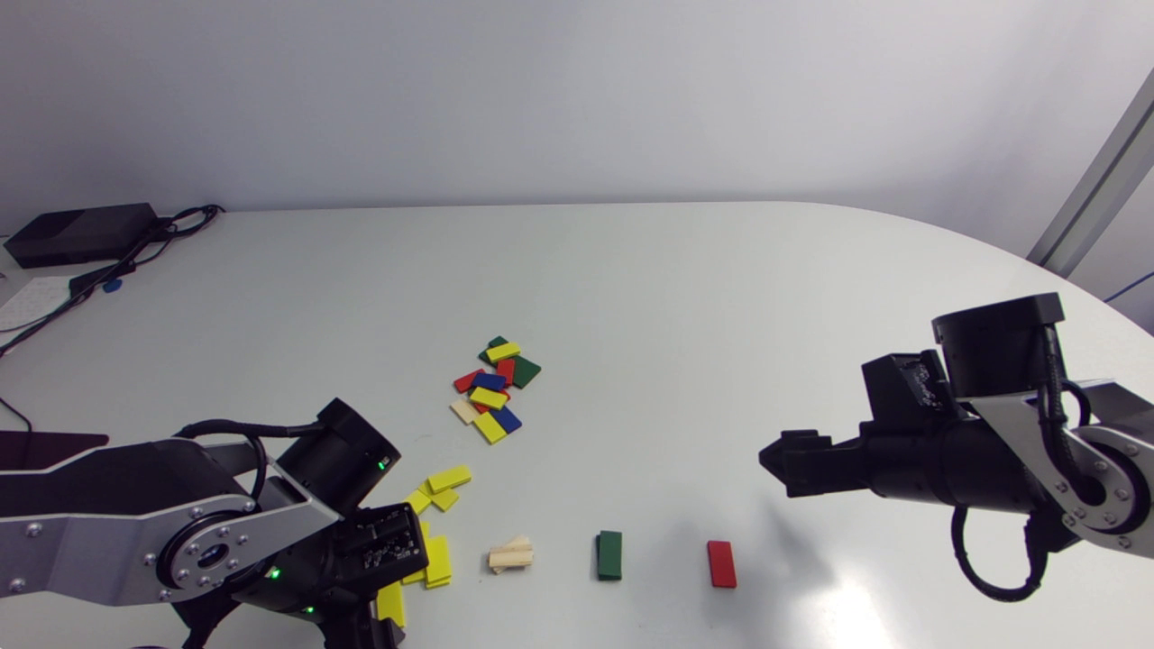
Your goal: Take domino bricks one by one from the mixed stack on the table and place each onto the existing stack of the same color.
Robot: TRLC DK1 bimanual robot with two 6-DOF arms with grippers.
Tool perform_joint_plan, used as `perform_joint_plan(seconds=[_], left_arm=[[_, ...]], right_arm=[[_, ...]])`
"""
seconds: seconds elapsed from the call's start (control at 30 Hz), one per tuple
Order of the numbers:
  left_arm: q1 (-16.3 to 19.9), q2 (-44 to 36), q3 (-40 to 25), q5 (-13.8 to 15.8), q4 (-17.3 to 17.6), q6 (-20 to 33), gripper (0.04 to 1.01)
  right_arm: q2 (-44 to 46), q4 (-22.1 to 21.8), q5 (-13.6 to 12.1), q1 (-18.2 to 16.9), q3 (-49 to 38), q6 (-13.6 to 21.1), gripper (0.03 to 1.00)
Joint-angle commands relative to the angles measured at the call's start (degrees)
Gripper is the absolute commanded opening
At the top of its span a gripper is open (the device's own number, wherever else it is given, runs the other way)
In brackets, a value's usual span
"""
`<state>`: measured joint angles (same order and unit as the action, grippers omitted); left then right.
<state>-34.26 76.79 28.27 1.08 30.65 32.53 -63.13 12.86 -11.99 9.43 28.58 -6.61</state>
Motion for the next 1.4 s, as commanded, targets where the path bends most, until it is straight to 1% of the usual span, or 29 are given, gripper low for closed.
perform_joint_plan(seconds=[0.0, 0.13, 0.23, 0.33, 0.4, 0.47, 0.53, 0.57, 0.6, 0.67, 0.73, 0.77, 0.8, 0.87, 0.93, 0.97, 1.07, 1.13, 1.23, 1.33, 1.37], left_arm=[[0.95, 1.69, -4.72, -2.14, 2.39, 3.06, 0.713], [0.86, 2.04, -5.07, -2.05, 1.87, 3.68, 0.507], [0.77, 1.6, -5.07, -2.05, 2.22, 4.29, 0.357], [0.69, -0.24, -4.98, -2.05, 4.06, 5.35, 0.344], [0.33, -3.14, -4.28, -2.05, 7.05, 6.14, 0.344], [0.42, -7.45, -2.61, -2.14, 11.36, 7.46, 0.344], [2.0, -11.49, -0.32, -2.22, 13.55, 9.65, 0.344], [3.85, -12.63, 1.87, -2.22, 15.66, 12.2, 0.344], [5.26, -12.81, 3.28, -2.22, 16.81, 13.96, 0.344], [7.54, -12.63, 5.65, -2.14, 17.25, 16.77, 0.344], [8.51, -12.37, 6.88, -2.14, 16.63, 19.41, 0.346], [8.95, -12.11, 7.06, -2.14, 15.75, 20.64, 0.346], [10.18, -11.49, 7.41, -2.05, 14.43, 22.75, 0.346], [11.76, -9.91, 7.94, -0.47, 12.76, 24.86, 0.346], [13.25, -8.42, 7.41, 0.85, 9.34, 27.14, 0.346], [14.05, -7.54, 7.41, 2.08, 8.63, 28.2, 0.346], [15.72, -6.31, 6.97, 5.51, 7.49, 32.33, 0.346], [16.51, -5.6, 6.71, 6.74, 6.61, 34.7, 0.346], [16.86, -4.46, 6.71, 7.62, 5.91, 37.16, 0.346], [16.77, -3.76, 6.62, 7.71, 5.21, 38.57, 0.346], [16.68, -2.88, 6.44, 7.71, 4.33, 38.66, 0.346]], right_arm=[[0.56, -0.21, -0.05, -0.2, -2.03, 0.2, 0.974], [0.47, -0.21, -0.05, -0.2, -1.95, 0.2, 0.974], [0.47, -0.21, 0.04, -0.2, -1.95, 0.2, 0.974], [0.29, -0.21, 0.04, -0.2, -1.95, 0.11, 0.974], [0.29, -0.29, 0.04, -0.2, -1.95, 0.11, 0.974], [0.2, -0.29, 0.04, -0.2, -1.95, 0.11, 0.974], [0.12, -0.38, 0.04, -0.2, -1.86, 0.11, 0.974], [0.12, -0.38, 0.04, -0.2, -1.95, 0.11, 0.974], [0.12, -0.38, 0.04, -0.29, -1.95, 0.11, 0.974], [0.12, -0.38, 0.04, -0.47, -1.95, 0.11, 0.974], [0.03, -0.47, 0.12, -0.47, -1.95, 0.2, 0.974], [-0.06, -0.47, 0.12, -0.47, -1.95, 0.11, 0.974], [-0.15, -0.47, 0.12, -0.55, -1.86, 0.11, 0.974], [-0.41, -0.65, 0.12, -0.64, -1.86, 0.2, 0.974], [-0.76, -0.65, 0.12, -0.73, -1.77, 0.2, 0.974], [-0.85, -0.73, 0.21, -0.82, -1.68, 0.2, 0.974], [-1.38, -0.82, 0.21, -0.91, -1.51, 0.2, 0.974], [-1.73, -0.91, 0.21, -0.91, -1.51, 0.28, 0.974], [-2.17, -1.17, 0.21, -0.99, -1.51, 0.2, 0.974], [-2.52, -1.35, 0.3, -1.26, -1.42, 0.28, 0.974], [-2.52, -1.44, 0.3, -1.26, -1.42, 0.2, 0.974]])
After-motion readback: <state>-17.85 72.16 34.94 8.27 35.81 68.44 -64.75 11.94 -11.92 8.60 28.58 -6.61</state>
